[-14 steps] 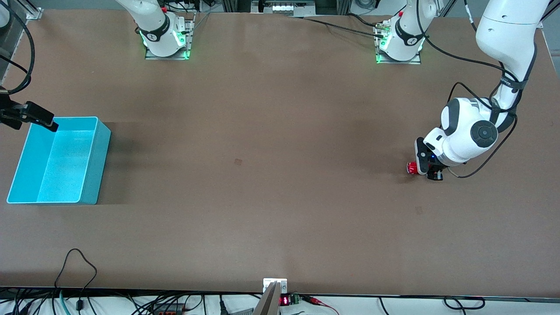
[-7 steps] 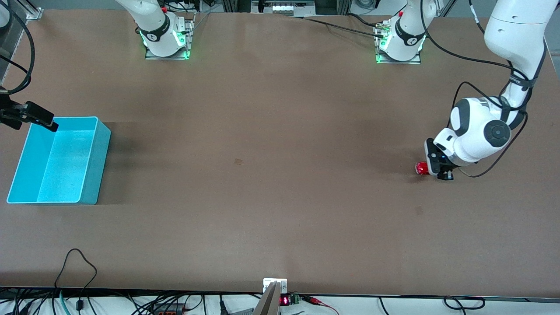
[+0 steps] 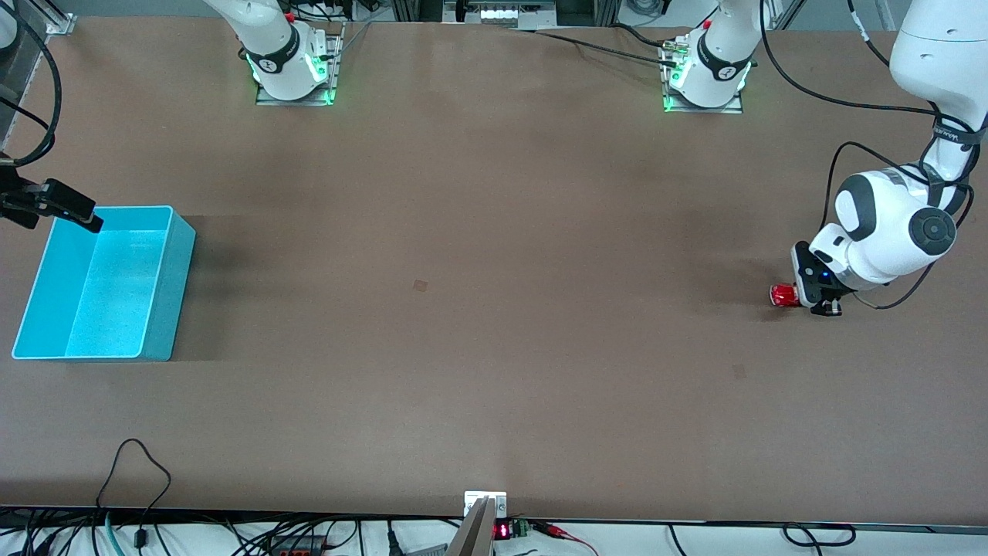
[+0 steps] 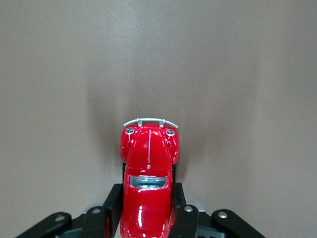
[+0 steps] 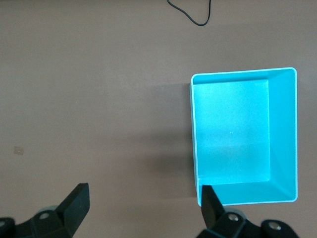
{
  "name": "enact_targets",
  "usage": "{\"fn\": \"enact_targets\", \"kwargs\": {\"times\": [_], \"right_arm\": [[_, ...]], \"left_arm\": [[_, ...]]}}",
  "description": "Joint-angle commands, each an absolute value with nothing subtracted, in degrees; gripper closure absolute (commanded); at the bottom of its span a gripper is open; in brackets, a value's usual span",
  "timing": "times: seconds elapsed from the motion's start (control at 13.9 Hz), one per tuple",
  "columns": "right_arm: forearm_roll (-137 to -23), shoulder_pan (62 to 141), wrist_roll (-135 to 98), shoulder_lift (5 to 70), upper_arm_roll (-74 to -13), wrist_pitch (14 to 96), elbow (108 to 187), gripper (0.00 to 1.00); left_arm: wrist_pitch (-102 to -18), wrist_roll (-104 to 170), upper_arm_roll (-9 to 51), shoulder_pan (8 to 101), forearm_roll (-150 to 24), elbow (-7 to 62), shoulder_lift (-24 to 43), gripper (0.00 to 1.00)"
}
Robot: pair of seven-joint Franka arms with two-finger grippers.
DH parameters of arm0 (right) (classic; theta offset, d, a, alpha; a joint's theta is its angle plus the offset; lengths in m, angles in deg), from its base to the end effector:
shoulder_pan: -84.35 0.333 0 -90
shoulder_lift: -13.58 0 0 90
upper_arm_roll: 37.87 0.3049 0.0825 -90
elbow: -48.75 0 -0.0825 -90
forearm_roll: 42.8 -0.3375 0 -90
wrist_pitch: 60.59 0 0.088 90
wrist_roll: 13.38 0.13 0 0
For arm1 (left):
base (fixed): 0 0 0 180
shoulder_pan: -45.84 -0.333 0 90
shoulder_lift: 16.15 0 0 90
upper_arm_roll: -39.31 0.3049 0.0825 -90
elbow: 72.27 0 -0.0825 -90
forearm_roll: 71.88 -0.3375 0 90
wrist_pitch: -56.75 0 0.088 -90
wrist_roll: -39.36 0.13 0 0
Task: Wind red beetle toy and store in blue box
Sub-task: 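Pull the car back along the table and release it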
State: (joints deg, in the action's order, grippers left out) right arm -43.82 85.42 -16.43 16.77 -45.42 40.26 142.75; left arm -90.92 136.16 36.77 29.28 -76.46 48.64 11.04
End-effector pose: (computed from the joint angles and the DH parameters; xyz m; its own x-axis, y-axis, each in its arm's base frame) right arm 0.5375 -0.0574 0.5486 0.9960 -0.0623 0.0648 -0.0620 -0.9981 -0.0069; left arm 0.5320 0.1323 0.1932 0.0630 -0.9978 -0.0210 -0.9980 -0.0632 0.0097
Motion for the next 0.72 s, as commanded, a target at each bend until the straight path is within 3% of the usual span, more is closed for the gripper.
{"fn": "enact_targets", "kwargs": {"times": [0.0, 0.07, 0.14, 0.22, 0.65], "right_arm": [[-43.15, 85.40, -16.98, 16.39, -45.34, 40.48, 142.97, 0.00], [-43.15, 85.40, -16.98, 16.39, -45.34, 40.48, 142.97, 0.00], [-43.15, 85.40, -16.98, 16.39, -45.34, 40.48, 142.97, 0.00], [-43.15, 85.40, -16.98, 16.39, -45.34, 40.48, 142.97, 0.00], [-43.24, 85.31, -16.98, 16.39, -45.34, 40.48, 143.06, 0.00]], "left_arm": [[-92.84, 137.36, 36.41, 28.71, -77.15, 47.09, 13.99, 0.71], [-92.84, 137.36, 36.41, 28.71, -77.15, 47.09, 13.99, 0.59], [-92.75, 137.27, 36.41, 28.71, -77.07, 47.00, 13.82, 0.20], [-92.58, 137.27, 36.41, 28.71, -77.07, 47.00, 13.56, 0.00], [-88.01, 134.55, 36.06, 29.23, -76.71, 46.91, 9.69, 0.00]]}}
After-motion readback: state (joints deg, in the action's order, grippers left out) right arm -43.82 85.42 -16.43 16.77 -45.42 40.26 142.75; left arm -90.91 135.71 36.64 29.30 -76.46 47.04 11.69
